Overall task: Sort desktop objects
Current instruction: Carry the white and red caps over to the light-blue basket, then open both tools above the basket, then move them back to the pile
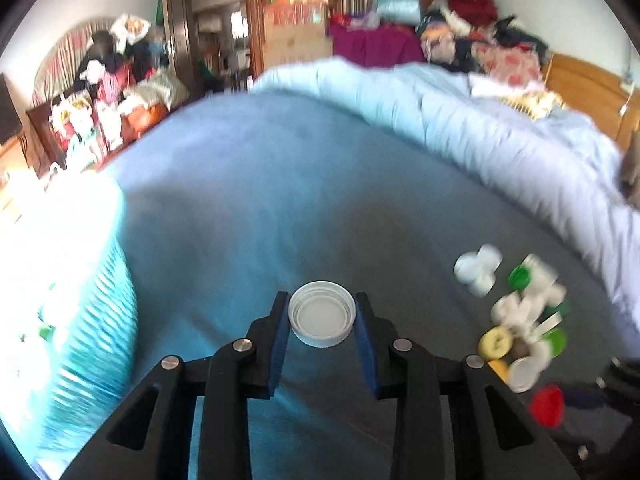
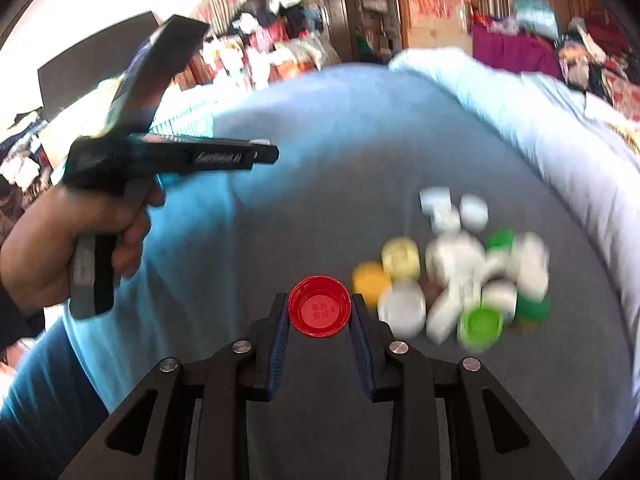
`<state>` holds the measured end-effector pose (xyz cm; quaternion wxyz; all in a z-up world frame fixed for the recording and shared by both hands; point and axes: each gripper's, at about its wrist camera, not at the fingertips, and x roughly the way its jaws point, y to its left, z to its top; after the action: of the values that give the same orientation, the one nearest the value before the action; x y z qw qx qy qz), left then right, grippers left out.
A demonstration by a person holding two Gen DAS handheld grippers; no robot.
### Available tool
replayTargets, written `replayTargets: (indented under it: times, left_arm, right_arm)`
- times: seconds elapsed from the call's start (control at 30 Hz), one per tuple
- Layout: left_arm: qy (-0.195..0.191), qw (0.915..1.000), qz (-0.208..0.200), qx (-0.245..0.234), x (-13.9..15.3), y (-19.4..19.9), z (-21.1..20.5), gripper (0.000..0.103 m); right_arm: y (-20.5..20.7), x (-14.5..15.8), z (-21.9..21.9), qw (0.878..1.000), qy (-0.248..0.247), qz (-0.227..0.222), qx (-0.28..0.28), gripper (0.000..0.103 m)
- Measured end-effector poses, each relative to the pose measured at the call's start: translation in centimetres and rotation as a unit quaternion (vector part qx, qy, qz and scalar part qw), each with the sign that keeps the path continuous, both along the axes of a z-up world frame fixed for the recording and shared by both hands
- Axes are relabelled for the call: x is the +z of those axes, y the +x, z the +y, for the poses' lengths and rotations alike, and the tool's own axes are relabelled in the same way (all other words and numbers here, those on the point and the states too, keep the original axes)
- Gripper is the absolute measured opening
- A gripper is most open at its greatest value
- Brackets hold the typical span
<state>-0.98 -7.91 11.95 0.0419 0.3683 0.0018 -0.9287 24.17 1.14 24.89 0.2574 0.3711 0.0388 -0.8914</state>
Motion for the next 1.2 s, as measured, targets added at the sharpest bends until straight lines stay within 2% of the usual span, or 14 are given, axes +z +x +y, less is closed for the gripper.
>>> replayTargets:
  times: [0.1,0.2,0.4,0.53,0.57,0.6,0.63,0.67,0.77,0.83,0.9,1.03,1.1,1.2]
  left_arm:
    - [0.002,0.9995,0.019,0.026,3.3,1.4,-3.0,0.032]
    - [-0.004,0.9964,0.029,0.079,5.9,3.2,-8.1,0.032]
    - [-0.009,0.9816,0.008,0.19,6.9,6.3,-19.6,0.032]
    - [-0.027,0.9732,-0.021,0.227,7.8,7.9,-25.1,0.034]
    - [-0.034,0.9714,-0.025,0.234,8.1,8.1,-25.6,0.041]
    - [-0.037,0.97,-0.028,0.239,8.3,8.3,-26.0,0.065]
    - [-0.036,0.9707,-0.025,0.236,8.7,8.8,-26.0,0.082]
    - [-0.042,0.9728,-0.017,0.227,9.0,9.2,-25.4,0.084]
    - [-0.075,0.9775,-0.004,0.197,9.1,8.8,-21.0,0.086]
    - [-0.078,0.9874,0.003,0.138,8.3,8.7,-15.9,0.095]
    - [-0.082,0.9921,0.004,0.095,6.9,7.5,-10.1,0.103]
    - [-0.056,0.9977,-0.038,0.007,0.7,5.5,0.4,0.103]
    - [-0.048,0.9967,-0.066,0.0,-3.3,4.2,3.1,0.103]
    - [-0.046,0.9941,-0.097,0.019,-7.6,2.3,5.0,0.103]
  right_arm:
    - [-1.5,3.5,-1.4,1.0,-0.017,0.024,0.004,0.032]
    - [-2.7,7.2,-3.8,0.998,-0.037,0.047,0.02,0.033]
    - [-6.1,14.4,-12.9,0.991,-0.053,0.06,0.105,0.033]
    - [-8.2,17.6,-19.5,0.985,-0.046,0.071,0.147,0.033]
    - [-8.3,18.0,-20.8,0.985,-0.045,0.077,0.149,0.036]
    - [-8.7,18.4,-22.0,0.985,-0.04,0.078,0.151,0.047]
    - [-9.1,18.6,-23.1,0.986,-0.033,0.074,0.148,0.08]
    - [-9.1,18.7,-23.6,0.986,-0.035,0.079,0.142,0.092]
    - [-8.0,19.1,-22.0,0.984,-0.062,0.105,0.128,0.093]
    - [-5.8,18.0,-19.0,0.985,-0.062,0.118,0.106,0.095]
    - [-4.2,16.3,-14.9,0.988,-0.059,0.121,0.073,0.095]
    - [-0.5,9.2,-3.5,0.995,-0.024,0.085,-0.045,0.098]
    - [1.0,4.7,2.3,0.993,0.0,0.033,-0.111,0.098]
    - [2.3,-0.6,9.5,0.983,0.046,-0.016,-0.18,0.098]
